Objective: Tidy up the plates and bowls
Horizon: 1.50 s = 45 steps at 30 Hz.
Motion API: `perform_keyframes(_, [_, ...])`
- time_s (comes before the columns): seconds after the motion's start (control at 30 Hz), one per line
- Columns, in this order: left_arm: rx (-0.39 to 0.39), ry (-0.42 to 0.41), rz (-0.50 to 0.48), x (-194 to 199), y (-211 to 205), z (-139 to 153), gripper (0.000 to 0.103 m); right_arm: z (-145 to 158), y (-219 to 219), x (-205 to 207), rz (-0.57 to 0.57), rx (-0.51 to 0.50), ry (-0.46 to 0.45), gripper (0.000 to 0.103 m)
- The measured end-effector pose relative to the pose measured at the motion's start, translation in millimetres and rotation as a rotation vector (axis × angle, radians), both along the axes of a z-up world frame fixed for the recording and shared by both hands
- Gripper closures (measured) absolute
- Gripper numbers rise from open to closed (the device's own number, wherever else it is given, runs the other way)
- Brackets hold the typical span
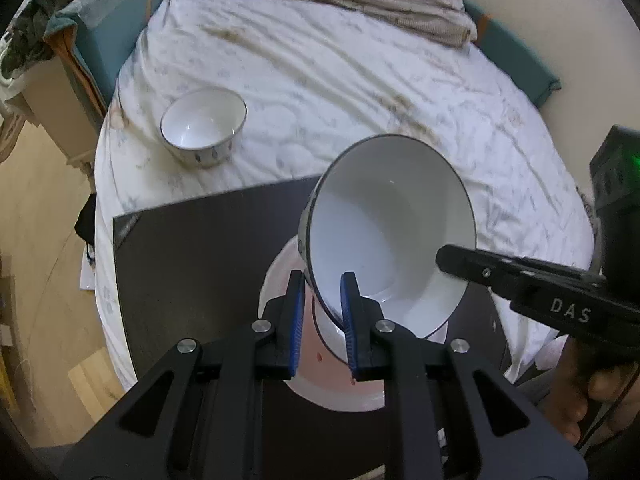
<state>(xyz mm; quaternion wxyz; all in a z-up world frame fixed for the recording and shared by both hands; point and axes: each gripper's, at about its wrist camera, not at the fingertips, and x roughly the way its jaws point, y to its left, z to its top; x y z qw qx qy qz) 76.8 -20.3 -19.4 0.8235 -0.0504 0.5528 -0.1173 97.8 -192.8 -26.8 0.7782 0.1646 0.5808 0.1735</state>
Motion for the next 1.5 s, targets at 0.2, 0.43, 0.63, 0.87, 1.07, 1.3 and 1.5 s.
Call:
perform_keyframes(0.2, [0.01, -0.011, -0.019, -9, -10, -3, 0.089, -12, -10, -10, -0.012, -0.003, 0.012, 0.09])
perform_keyframes(0.43, [0.002, -0.013, -0.037, -11, -13, -3, 0.089, -8, -18, -21, -0.02, 0.001, -0.004, 0.09])
perform_keyframes(0.63, [0.001, 0.033, -0.031, -5, -17, -15, 0.089, -17, -20, -22, -0.031, -0.003, 0.016, 0.09])
perform_keyframes(0.87, [0.026, 0.065, -0.037, -5, -21, -24, 0.089, -27, -20, -22, -0.037, -0.021, 0.045, 0.09])
perform_keyframes(1.07, [0.029, 0.154, -0.024, -6, -20, -37, 0.088, -34, -19, -24, -0.035, -0.023, 0.081, 0.089])
perform_keyframes(1.3, [0.021, 0.208, -0.032, -6, -20, -45, 0.088, -45, -19, -28, -0.021, -0.013, 0.146, 0.089])
perform_keyframes(1.5, [0.018, 0.221, -0.021, -3, -19, -47, 0.088, -49, -16, -30, -0.014, -0.036, 0.16, 0.089])
